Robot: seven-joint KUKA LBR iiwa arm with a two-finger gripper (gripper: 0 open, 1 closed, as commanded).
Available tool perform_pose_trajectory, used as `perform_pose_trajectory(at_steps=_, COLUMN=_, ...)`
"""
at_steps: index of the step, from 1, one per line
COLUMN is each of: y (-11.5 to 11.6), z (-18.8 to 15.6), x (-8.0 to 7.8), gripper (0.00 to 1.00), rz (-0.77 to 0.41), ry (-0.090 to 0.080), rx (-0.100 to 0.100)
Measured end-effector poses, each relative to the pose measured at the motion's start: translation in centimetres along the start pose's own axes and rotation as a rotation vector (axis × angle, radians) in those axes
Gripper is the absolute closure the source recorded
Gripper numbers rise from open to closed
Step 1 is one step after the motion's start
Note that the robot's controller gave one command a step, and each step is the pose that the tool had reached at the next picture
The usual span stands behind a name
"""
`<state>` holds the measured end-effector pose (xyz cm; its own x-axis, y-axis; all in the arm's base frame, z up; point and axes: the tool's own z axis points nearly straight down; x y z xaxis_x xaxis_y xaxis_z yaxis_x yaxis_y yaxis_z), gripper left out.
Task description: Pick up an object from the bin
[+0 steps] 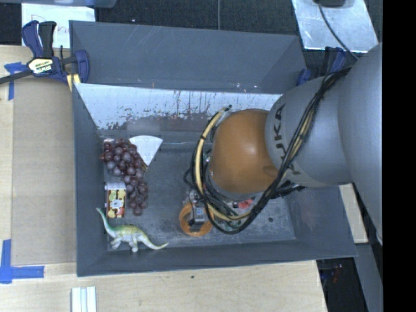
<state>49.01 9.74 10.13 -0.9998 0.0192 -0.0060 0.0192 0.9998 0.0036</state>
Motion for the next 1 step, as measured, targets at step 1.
perform_pose_trajectory(at_steps=1, y=-0.01, z=-0.85, x=-0.10, gripper=1.00, rz=0.001, ry=-0.005, rx=-0.001)
